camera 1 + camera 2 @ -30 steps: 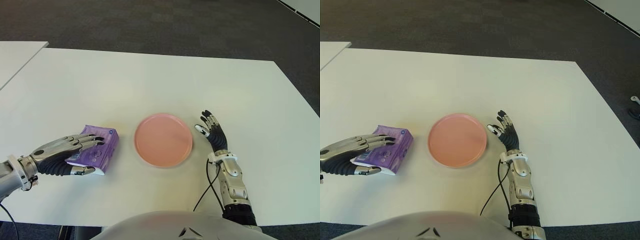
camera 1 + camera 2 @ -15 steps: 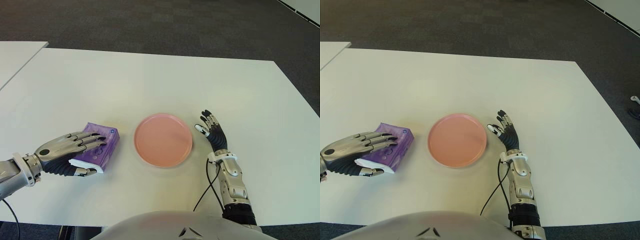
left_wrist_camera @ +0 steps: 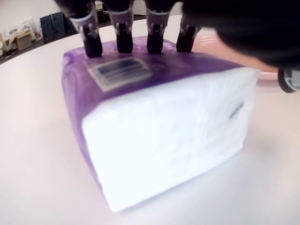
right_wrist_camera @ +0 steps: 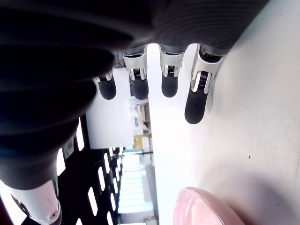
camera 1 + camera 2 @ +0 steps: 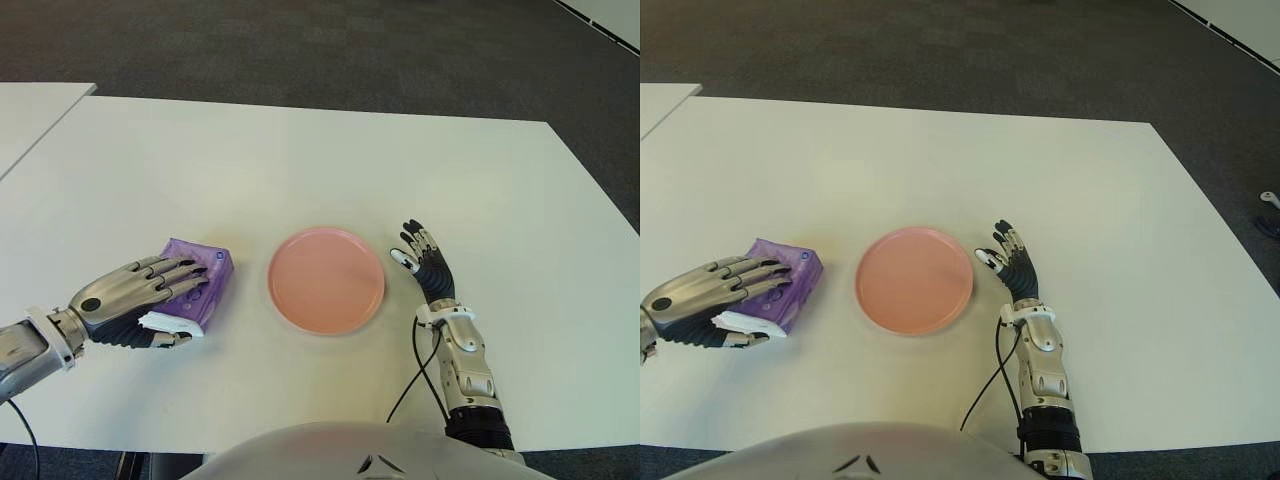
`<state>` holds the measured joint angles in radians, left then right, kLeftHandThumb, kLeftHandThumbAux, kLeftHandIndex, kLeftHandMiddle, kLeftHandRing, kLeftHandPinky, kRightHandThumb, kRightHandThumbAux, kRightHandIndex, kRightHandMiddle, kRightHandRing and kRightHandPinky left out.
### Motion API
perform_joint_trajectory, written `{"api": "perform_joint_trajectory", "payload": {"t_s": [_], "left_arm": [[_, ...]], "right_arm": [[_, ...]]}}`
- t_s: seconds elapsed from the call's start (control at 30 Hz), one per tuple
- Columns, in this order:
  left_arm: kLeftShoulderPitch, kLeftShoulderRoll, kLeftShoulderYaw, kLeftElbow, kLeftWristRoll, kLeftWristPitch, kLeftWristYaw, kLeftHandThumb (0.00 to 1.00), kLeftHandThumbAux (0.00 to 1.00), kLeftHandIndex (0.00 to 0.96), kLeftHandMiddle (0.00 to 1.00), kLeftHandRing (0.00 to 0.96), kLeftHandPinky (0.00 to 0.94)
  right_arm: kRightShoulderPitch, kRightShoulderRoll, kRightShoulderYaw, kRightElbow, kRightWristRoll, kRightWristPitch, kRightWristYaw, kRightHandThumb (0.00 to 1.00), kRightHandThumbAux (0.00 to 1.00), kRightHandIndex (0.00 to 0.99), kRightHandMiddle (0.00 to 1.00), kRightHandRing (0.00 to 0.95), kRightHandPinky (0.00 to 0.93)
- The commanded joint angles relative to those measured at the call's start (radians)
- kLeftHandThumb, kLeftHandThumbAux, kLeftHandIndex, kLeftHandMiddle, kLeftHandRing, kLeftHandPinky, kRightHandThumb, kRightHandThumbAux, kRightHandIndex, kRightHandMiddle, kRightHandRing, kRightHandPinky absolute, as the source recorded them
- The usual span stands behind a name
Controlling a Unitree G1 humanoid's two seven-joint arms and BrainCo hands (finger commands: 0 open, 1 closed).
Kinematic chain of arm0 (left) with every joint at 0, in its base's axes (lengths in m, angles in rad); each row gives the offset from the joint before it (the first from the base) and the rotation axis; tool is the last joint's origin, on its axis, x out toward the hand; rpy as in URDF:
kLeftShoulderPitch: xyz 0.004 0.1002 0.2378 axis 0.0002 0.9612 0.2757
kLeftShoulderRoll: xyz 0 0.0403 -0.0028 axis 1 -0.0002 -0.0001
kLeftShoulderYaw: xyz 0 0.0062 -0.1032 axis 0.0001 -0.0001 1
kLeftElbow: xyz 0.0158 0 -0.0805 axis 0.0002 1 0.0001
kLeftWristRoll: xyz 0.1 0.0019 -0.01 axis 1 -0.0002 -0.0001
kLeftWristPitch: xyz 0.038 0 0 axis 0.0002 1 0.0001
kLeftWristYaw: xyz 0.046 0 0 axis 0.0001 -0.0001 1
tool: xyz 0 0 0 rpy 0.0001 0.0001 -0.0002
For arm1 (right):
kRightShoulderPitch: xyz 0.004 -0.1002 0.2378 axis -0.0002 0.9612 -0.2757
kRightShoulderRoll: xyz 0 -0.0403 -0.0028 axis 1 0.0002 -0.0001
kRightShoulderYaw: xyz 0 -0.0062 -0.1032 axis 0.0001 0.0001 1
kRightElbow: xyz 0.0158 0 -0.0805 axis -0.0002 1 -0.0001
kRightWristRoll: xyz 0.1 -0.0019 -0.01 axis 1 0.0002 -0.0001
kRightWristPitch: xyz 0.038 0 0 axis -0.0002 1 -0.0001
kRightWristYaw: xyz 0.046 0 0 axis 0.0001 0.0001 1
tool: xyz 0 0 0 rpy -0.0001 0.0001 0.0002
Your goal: Put the tissue paper into the plate.
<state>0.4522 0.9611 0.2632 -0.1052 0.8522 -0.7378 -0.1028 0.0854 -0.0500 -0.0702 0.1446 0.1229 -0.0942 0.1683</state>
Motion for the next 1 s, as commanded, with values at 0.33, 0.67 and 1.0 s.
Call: {"api": "perform_joint_trajectory", "payload": {"t_s": [0.33, 0.67, 1.0], "left_arm": [[-0.020, 0.023, -0.084, 0.063, 0.210, 0.054, 0.221, 0.202, 0.182, 0.000, 0.000, 0.000, 0.000], [-0.055, 0.055, -0.126, 0.128, 0.263, 0.071, 0.434, 0.167, 0.224, 0.000, 0.000, 0.000, 0.000], [-0.070, 0.088, -0.140, 0.136, 0.266, 0.106, 0.521, 0.185, 0.257, 0.000, 0.000, 0.000, 0.000]], "right_arm": [[0.049, -0.007, -0.001, 0.053, 0.013, 0.059, 0.016, 0.038, 0.721, 0.000, 0.039, 0.018, 0.030], [0.048, -0.012, -0.001, 0.061, 0.012, 0.050, 0.029, 0.033, 0.718, 0.000, 0.038, 0.020, 0.028], [0.059, -0.015, 0.002, 0.048, 0.018, 0.053, 0.052, 0.020, 0.724, 0.000, 0.041, 0.020, 0.029]]}}
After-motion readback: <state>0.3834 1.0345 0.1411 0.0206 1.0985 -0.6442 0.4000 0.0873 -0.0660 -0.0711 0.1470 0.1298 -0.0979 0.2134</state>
